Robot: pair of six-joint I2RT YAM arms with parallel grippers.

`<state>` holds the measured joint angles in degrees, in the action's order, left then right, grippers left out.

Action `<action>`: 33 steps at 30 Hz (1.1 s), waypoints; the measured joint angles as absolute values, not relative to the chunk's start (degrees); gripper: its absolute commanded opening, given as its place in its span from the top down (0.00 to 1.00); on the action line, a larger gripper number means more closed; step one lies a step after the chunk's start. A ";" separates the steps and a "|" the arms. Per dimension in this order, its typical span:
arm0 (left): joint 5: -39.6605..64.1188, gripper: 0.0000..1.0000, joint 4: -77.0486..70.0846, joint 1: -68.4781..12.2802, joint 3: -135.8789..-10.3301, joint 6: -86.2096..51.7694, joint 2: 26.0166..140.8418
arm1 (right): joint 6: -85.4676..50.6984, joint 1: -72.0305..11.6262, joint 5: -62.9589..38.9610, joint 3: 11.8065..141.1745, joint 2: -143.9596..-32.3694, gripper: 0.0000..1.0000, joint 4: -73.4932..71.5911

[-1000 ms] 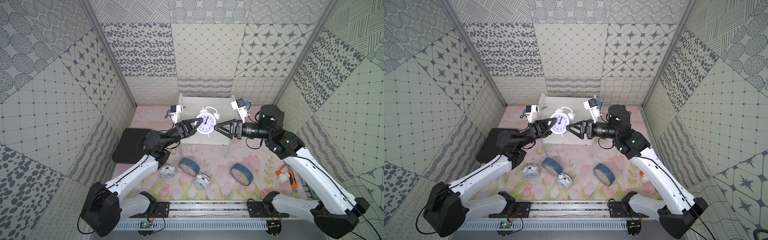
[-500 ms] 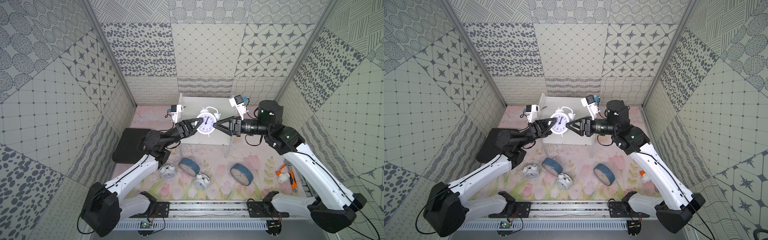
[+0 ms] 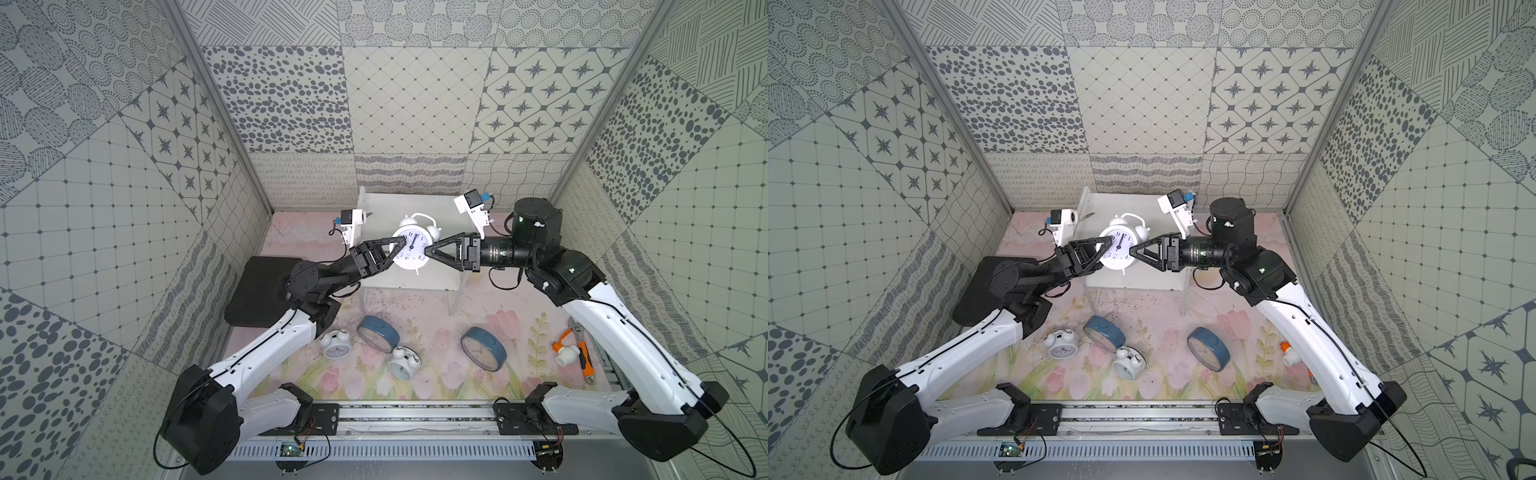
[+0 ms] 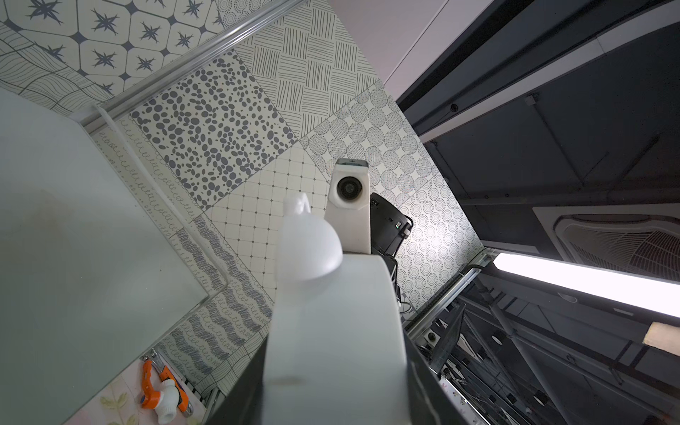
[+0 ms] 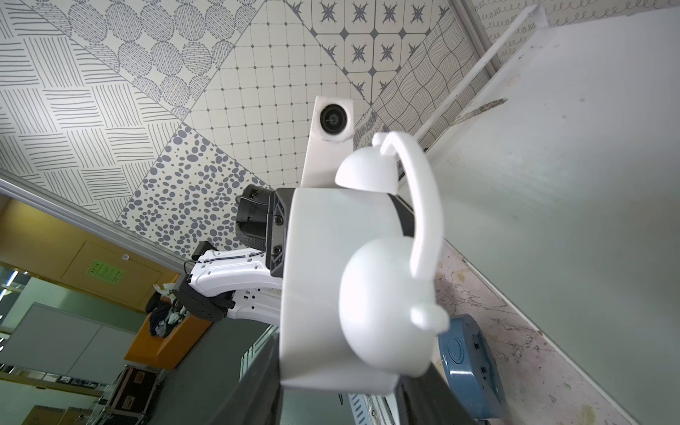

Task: Place the alarm clocks on the shelf by style
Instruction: Place the alarm on the shelf.

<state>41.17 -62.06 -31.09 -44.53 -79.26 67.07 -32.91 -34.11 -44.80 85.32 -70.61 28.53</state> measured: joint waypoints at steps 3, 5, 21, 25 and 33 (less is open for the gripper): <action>41.12 0.41 -61.49 -31.11 -44.56 -78.30 66.63 | -32.64 -34.11 -45.01 85.45 -70.65 0.62 28.69; 41.04 0.26 -59.70 -31.11 -44.73 -77.52 66.04 | -31.48 -34.13 -45.01 85.93 -71.00 0.62 29.19; 10.15 0.11 -4.36 -30.85 -60.99 -57.30 49.17 | -6.15 -34.72 -37.06 125.58 -92.97 0.65 51.16; -2.87 0.13 12.91 -29.47 -63.42 -56.45 47.42 | -0.30 -34.50 -36.97 144.27 -104.90 0.64 57.80; -12.01 0.20 34.59 -26.22 -59.05 -57.10 45.60 | 4.32 -34.76 -38.30 157.10 -118.21 0.62 62.02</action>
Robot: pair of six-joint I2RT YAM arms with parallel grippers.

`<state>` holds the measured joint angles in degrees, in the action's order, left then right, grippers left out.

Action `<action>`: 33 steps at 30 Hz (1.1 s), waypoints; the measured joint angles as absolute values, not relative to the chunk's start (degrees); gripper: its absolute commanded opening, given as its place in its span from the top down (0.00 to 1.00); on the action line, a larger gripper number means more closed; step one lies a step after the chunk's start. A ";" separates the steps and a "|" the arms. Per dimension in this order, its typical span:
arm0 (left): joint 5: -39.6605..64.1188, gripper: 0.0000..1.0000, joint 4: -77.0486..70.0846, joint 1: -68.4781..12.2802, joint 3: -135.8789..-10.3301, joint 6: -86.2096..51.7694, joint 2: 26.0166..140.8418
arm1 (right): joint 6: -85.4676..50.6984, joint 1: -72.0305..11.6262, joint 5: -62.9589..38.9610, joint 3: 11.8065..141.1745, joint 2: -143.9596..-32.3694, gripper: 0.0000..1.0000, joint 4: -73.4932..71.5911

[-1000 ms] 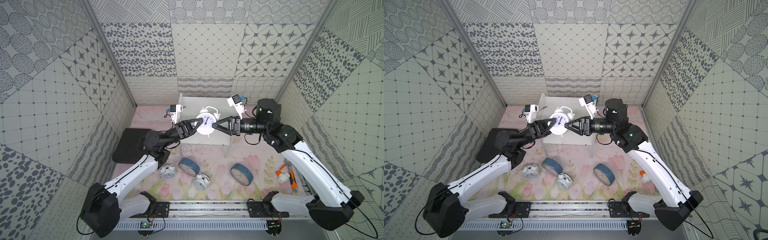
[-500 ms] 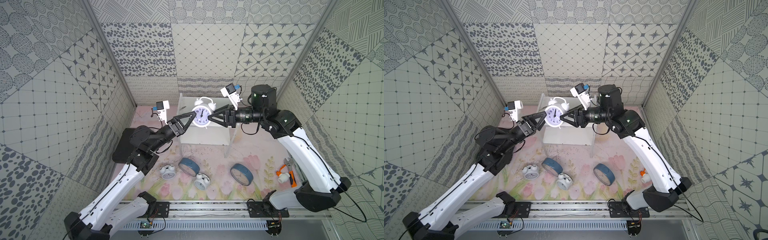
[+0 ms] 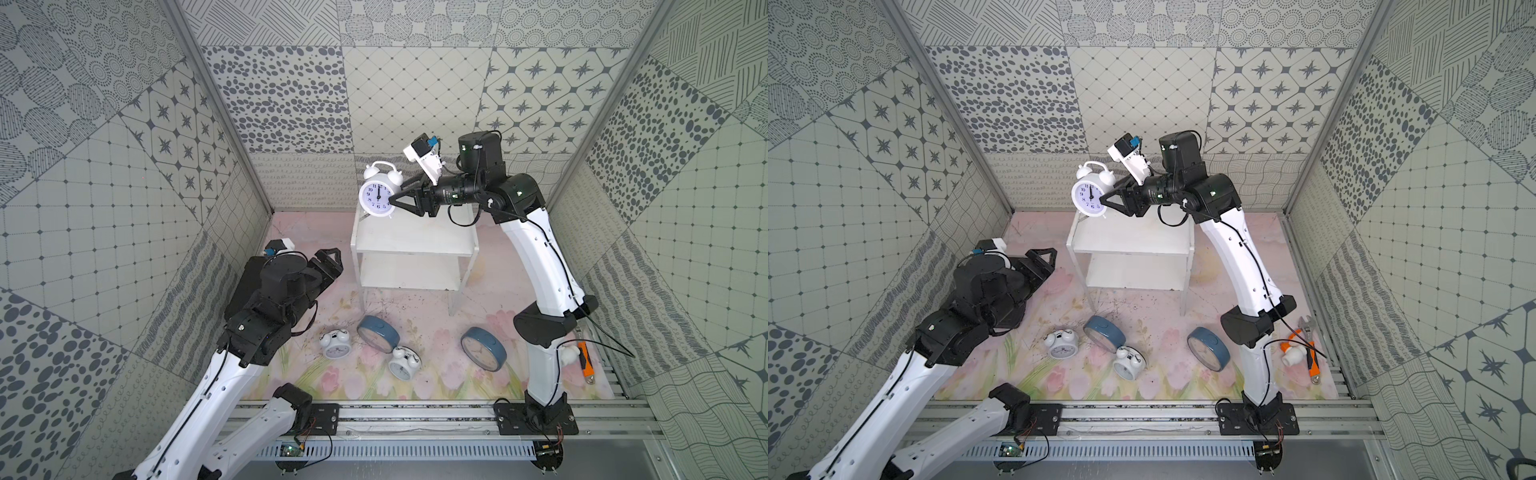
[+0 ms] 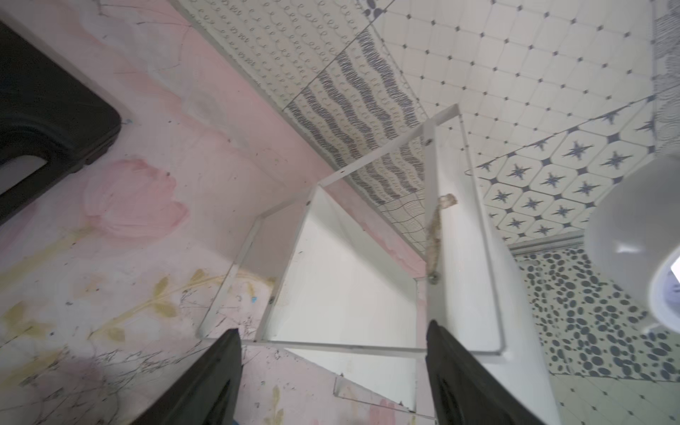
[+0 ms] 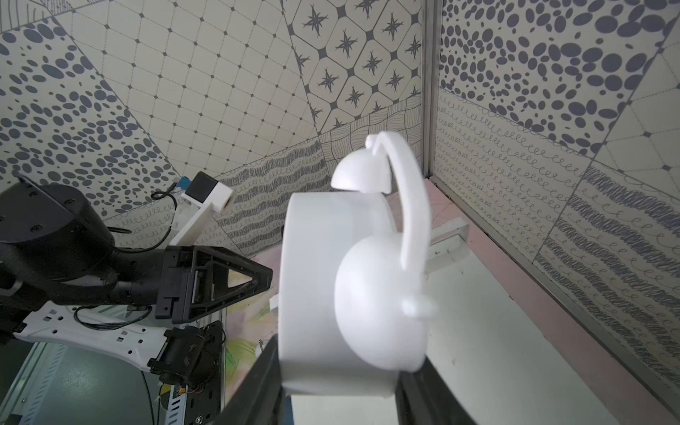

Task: Place the alarm clocks on the shelf by style
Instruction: Place the alarm on the shelf.

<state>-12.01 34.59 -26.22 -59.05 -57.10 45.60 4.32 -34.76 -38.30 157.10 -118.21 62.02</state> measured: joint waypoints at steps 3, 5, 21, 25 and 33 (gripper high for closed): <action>-12.88 0.21 38.48 -25.82 -57.04 -57.08 44.36 | 5.19 -34.94 -38.20 157.93 -120.18 0.62 62.70; -13.02 0.23 40.16 -25.71 -56.12 -57.04 43.99 | 5.87 -35.18 -37.71 157.97 -120.77 0.62 63.20; -9.06 0.28 41.36 -25.45 -51.40 -55.55 44.03 | 10.00 -36.21 -32.47 158.56 -121.25 0.58 64.79; -8.08 0.29 41.19 -25.45 -50.85 -55.33 44.03 | 10.15 -36.29 -31.83 158.56 -121.86 0.57 64.84; -6.74 0.30 39.94 -25.45 -49.98 -54.89 44.23 | 10.87 -36.32 -29.91 158.56 -123.28 0.55 64.93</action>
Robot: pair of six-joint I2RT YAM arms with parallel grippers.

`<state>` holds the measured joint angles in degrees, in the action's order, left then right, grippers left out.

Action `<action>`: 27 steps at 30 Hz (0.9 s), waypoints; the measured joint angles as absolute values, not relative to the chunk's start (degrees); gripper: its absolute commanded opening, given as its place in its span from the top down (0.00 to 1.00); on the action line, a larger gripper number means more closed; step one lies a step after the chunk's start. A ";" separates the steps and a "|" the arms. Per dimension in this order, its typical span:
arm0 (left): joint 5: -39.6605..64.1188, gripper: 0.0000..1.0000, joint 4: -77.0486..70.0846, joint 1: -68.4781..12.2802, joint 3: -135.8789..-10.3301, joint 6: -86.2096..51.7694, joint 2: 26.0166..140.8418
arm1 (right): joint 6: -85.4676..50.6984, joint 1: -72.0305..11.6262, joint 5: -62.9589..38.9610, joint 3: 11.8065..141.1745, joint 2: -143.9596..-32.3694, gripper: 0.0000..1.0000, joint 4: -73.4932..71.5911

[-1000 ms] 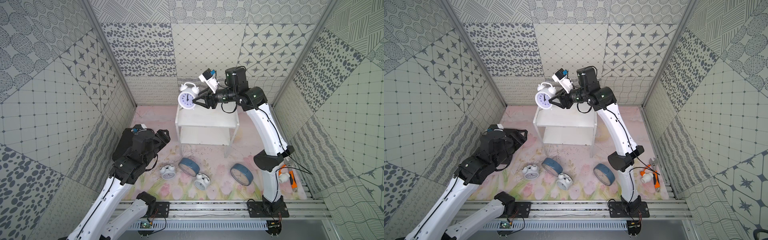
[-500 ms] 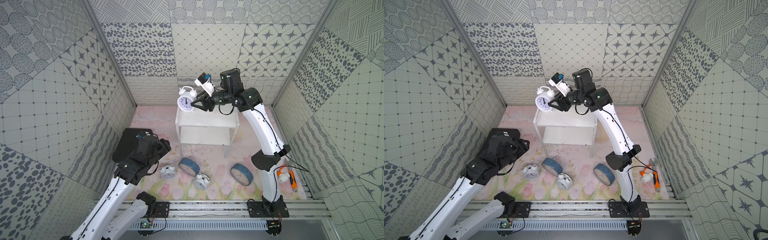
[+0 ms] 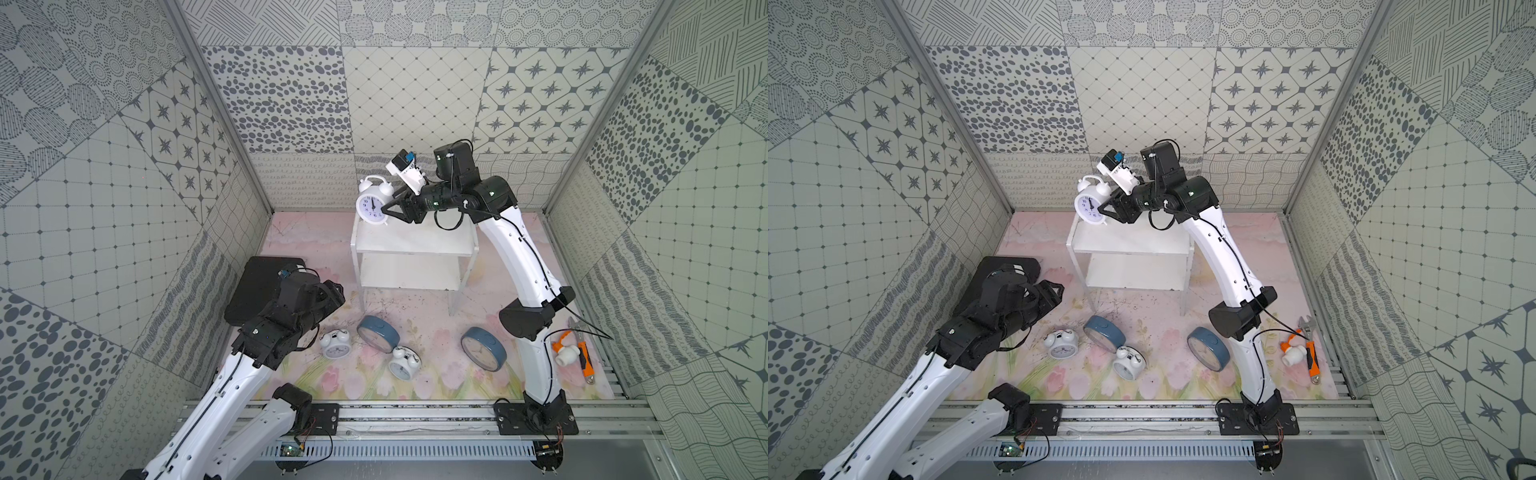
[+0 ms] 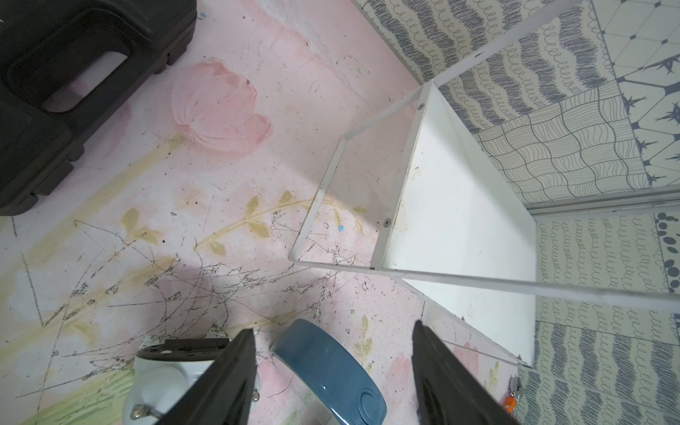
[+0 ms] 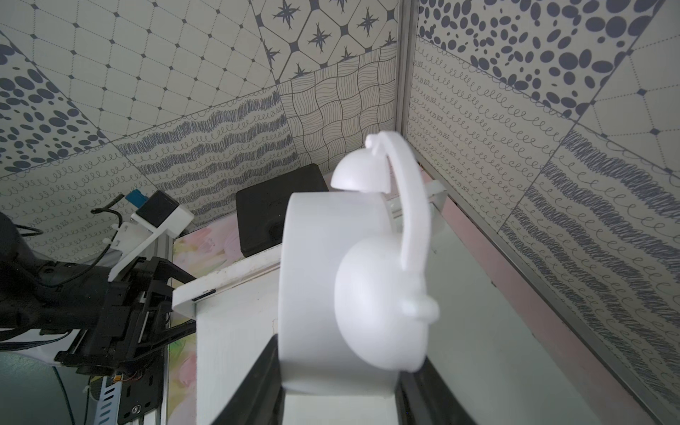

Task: Place the alarm clocks on the shelf by style
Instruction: Place the alarm on the shelf.

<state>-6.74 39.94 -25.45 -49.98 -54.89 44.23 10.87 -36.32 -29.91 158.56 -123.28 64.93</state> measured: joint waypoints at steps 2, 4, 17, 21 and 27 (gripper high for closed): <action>-6.55 0.30 39.64 -25.45 -49.95 -54.81 44.23 | 10.98 -36.29 -29.74 158.56 -123.35 0.52 64.86; -6.37 0.30 39.33 -25.45 -49.82 -54.61 44.23 | 11.00 -36.32 -29.52 158.56 -123.33 0.46 64.86; -5.32 0.30 38.19 -25.45 -48.80 -53.82 44.27 | 11.05 -36.32 -28.34 158.54 -123.37 0.25 64.86; -5.28 0.30 37.65 -25.45 -48.60 -53.80 44.27 | 11.25 -36.32 -27.62 158.28 -123.37 0.22 64.88; -5.13 0.30 36.95 -25.45 -48.27 -53.63 44.16 | 11.38 -36.32 -26.04 156.46 -123.37 0.22 64.97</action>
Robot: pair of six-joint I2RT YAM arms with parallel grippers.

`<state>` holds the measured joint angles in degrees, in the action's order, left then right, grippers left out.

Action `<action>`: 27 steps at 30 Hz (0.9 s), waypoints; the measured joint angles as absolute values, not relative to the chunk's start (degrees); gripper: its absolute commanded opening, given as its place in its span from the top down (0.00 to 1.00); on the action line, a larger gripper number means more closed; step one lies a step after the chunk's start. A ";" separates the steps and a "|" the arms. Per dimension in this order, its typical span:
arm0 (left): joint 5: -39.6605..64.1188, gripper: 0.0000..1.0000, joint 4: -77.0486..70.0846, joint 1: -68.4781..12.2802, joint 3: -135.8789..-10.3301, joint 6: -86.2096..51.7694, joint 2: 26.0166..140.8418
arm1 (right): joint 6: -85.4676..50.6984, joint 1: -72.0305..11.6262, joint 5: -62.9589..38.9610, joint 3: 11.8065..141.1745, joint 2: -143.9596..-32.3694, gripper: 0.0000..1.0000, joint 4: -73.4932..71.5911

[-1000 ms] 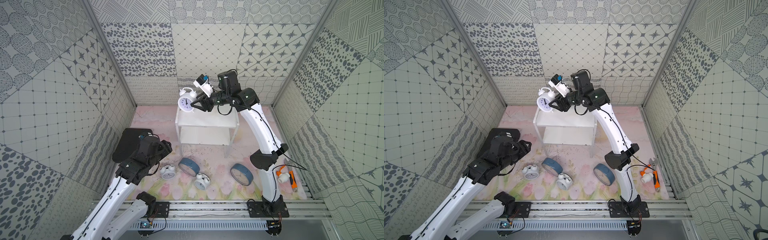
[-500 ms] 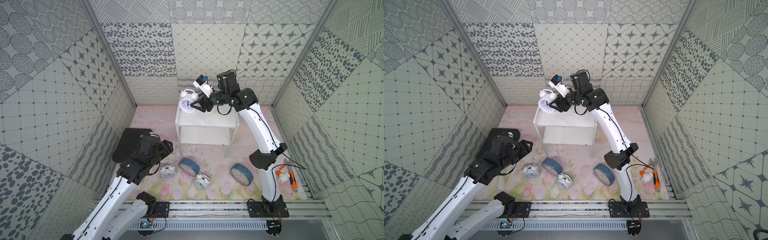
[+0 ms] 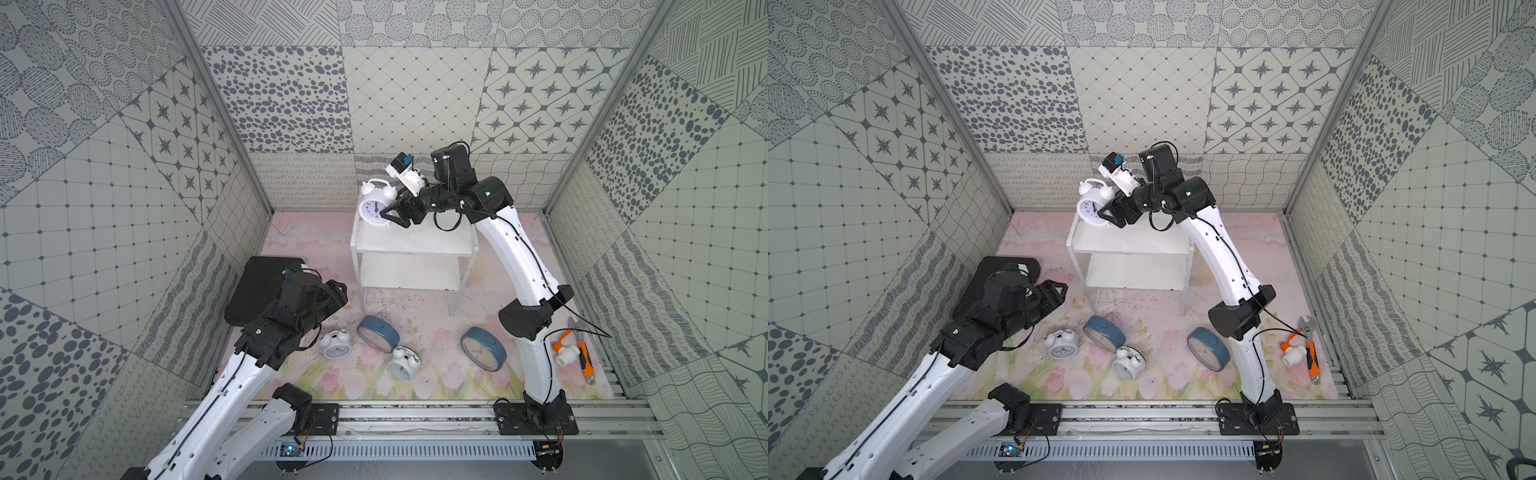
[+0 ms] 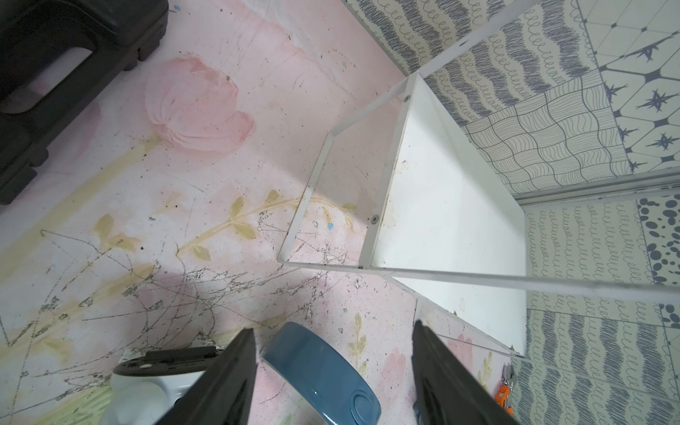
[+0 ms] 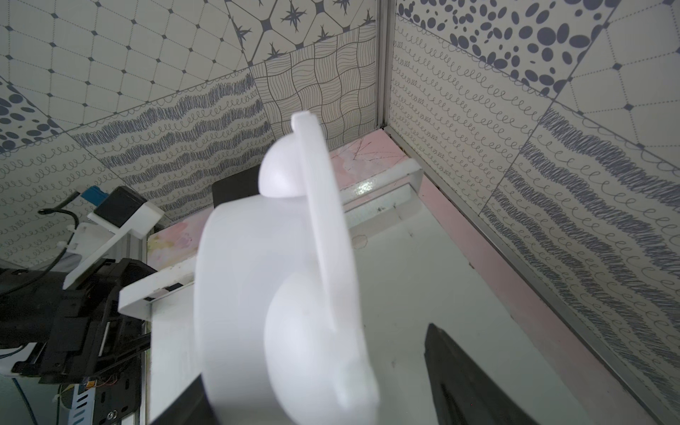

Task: Place the alarm clocks on the shelf by style
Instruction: Place the alarm on the shelf.

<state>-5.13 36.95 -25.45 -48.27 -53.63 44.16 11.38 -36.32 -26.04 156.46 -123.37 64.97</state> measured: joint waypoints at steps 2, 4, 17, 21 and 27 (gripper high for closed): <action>-5.08 0.30 36.91 -25.45 -48.16 -53.60 44.16 | 11.40 -36.32 -25.56 156.18 -123.37 0.22 64.99; -5.06 0.30 36.84 -25.45 -48.07 -53.60 44.14 | 11.40 -36.29 -25.21 156.07 -123.35 0.22 64.99; -4.86 0.30 36.56 -25.45 -47.46 -53.60 43.62 | 11.40 -35.92 -23.77 154.69 -122.80 0.19 65.25; -4.82 0.28 36.56 -25.45 -47.44 -53.63 43.51 | 11.38 -35.92 -23.05 153.05 -121.58 0.16 66.02; -4.21 0.24 36.88 -25.45 -48.23 -53.41 43.90 | 9.34 -35.94 -17.10 151.74 -116.55 0.11 66.46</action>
